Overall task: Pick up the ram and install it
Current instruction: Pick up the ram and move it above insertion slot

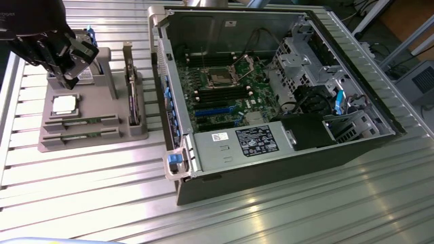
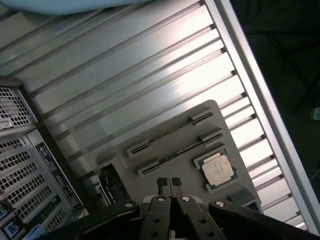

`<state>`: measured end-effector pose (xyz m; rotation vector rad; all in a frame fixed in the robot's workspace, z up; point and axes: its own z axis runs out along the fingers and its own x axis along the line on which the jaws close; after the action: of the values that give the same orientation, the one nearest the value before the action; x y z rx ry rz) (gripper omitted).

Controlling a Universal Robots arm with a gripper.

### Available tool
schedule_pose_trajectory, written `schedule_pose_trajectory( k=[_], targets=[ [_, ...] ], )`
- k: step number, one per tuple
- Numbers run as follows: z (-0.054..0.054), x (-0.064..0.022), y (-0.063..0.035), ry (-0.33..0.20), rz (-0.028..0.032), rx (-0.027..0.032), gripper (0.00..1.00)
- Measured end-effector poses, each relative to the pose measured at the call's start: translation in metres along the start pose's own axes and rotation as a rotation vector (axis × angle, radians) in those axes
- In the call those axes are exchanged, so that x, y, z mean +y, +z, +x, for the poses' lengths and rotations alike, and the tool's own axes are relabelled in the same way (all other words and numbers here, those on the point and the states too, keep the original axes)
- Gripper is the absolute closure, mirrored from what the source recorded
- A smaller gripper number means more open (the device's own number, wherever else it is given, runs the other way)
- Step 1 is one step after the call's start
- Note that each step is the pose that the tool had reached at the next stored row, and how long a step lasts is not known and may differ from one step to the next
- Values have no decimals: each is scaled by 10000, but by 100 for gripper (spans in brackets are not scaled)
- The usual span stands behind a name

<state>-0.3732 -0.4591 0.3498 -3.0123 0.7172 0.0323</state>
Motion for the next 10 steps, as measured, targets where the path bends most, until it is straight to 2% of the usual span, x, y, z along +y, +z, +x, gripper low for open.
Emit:
schedule_pose_trajectory(
  k=[10],
  targets=[
    [0,0,4,-1588,-48,-61,90]
  ],
)
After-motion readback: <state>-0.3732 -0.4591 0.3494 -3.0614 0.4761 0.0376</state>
